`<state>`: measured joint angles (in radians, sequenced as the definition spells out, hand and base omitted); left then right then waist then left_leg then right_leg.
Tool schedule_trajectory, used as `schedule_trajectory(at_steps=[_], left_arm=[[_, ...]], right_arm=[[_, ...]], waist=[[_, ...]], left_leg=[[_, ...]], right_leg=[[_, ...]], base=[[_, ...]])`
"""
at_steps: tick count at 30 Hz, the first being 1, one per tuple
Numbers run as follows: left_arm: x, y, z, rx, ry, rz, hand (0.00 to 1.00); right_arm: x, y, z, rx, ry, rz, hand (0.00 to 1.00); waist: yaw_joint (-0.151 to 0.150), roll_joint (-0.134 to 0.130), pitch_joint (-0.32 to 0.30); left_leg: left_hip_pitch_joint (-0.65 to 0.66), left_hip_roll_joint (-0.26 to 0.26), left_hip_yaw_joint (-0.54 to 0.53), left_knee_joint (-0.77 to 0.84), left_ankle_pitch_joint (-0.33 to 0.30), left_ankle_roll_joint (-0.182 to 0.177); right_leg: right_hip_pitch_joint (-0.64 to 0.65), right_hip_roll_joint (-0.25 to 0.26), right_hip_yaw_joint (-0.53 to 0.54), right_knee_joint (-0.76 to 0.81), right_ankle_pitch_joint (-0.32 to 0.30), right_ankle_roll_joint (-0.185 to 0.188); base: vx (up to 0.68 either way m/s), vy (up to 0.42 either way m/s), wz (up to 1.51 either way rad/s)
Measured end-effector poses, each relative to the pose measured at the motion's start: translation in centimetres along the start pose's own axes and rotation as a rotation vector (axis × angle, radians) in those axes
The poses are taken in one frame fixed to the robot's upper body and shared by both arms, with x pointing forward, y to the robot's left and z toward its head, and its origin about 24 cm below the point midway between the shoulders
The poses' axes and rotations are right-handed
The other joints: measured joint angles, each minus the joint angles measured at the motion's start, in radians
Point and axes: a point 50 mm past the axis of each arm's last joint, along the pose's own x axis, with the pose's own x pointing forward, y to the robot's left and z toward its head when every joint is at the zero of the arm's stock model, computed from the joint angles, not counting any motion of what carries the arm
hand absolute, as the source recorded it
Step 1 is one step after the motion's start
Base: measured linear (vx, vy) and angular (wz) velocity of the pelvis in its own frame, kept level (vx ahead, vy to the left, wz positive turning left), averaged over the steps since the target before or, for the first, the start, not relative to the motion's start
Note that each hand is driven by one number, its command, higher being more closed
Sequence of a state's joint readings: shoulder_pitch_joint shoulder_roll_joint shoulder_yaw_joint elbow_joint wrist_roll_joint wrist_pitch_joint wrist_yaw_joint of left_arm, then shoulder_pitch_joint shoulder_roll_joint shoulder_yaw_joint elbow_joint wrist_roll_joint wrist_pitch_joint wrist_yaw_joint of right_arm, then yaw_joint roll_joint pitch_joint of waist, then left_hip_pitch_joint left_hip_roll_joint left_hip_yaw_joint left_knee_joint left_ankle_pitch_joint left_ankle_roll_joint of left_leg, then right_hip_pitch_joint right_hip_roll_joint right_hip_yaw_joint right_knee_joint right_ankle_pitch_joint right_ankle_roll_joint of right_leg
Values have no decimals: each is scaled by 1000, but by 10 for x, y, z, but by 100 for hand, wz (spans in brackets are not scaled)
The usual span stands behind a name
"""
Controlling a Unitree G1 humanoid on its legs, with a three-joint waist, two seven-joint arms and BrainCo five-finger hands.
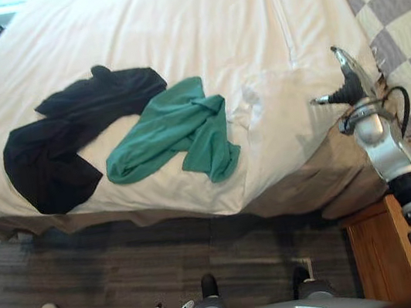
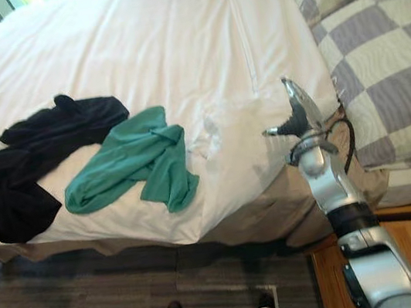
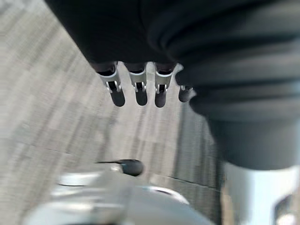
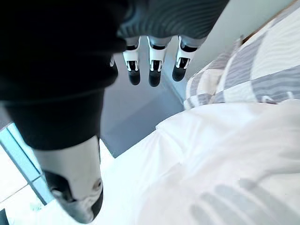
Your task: Tidy the bed and pick cloth on bed and put in laundry
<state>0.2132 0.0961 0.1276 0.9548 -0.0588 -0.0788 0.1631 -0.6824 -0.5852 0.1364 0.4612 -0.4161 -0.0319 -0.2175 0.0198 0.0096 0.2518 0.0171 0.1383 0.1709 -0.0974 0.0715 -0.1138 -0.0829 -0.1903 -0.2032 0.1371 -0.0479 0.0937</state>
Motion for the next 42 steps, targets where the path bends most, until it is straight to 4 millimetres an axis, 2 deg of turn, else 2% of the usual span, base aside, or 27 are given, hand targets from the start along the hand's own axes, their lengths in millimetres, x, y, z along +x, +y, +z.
schedule_trajectory(at_steps=[4,11,13,19,23,26,31,35,40,41,42], left_arm=[[2,-2,8,-15,-32,-3,0],[5,-6,24,-32,-79,-5,0],[5,-7,29,-53,-100,-8,0],[6,-9,37,-76,-121,-15,0],[7,-11,44,-101,-147,-20,0],[8,-13,48,-106,-156,-24,0],[8,-15,53,-102,-167,-32,0],[9,-17,59,-102,-182,-38,0],[9,-23,63,-80,-195,-60,0],[9,-24,65,-73,-199,-65,0],[10,-25,67,-71,-199,-66,0]], right_arm=[[19,-22,22,-41,-93,-48,0],[30,-31,39,-65,-149,-62,0],[40,-41,52,-78,-179,-86,0],[51,-58,70,-77,-227,-142,0],[59,-66,87,-91,-270,-165,0],[59,-69,86,-98,-267,-172,0],[62,-78,96,-96,-291,-202,0],[63,-78,96,-91,-287,-204,0],[64,-71,88,-66,-250,-179,0],[64,-67,85,-47,-236,-168,100],[64,-61,82,-30,-217,-154,100]], waist=[[-4,10,48],[-4,14,109],[-4,15,135],[1,22,155],[22,23,194],[27,27,202],[38,32,211],[49,32,211],[58,48,221],[59,48,221],[59,51,222]], left_leg=[[-32,1,24,0,4,1],[-79,9,39,0,12,0],[-95,9,37,0,12,0],[-140,10,12,1,18,0],[-149,9,6,1,19,1],[-178,9,-25,1,29,0],[-211,0,-53,1,40,2],[-241,-1,-77,1,51,3],[-258,-5,-101,1,62,6],[-271,-7,-104,1,66,7],[-285,-10,-109,1,73,9]], right_leg=[[-60,3,32,22,4,-6],[-120,14,51,20,18,-9],[-130,14,46,17,18,-9],[-151,11,27,7,31,-11],[-155,10,21,6,32,-10],[-159,8,-10,2,32,-10],[-173,-3,-34,3,32,-10],[-189,-6,-57,8,32,-10],[-197,-12,-73,23,30,-12],[-211,-15,-75,28,30,-12],[-228,-19,-76,39,30,-12]], base=[[-57,5,-21],[18,-4,-7],[30,-2,8],[37,2,15],[11,9,8],[3,1,28],[-5,16,20],[-14,10,17],[-22,14,14],[-38,22,9],[-42,25,13]])
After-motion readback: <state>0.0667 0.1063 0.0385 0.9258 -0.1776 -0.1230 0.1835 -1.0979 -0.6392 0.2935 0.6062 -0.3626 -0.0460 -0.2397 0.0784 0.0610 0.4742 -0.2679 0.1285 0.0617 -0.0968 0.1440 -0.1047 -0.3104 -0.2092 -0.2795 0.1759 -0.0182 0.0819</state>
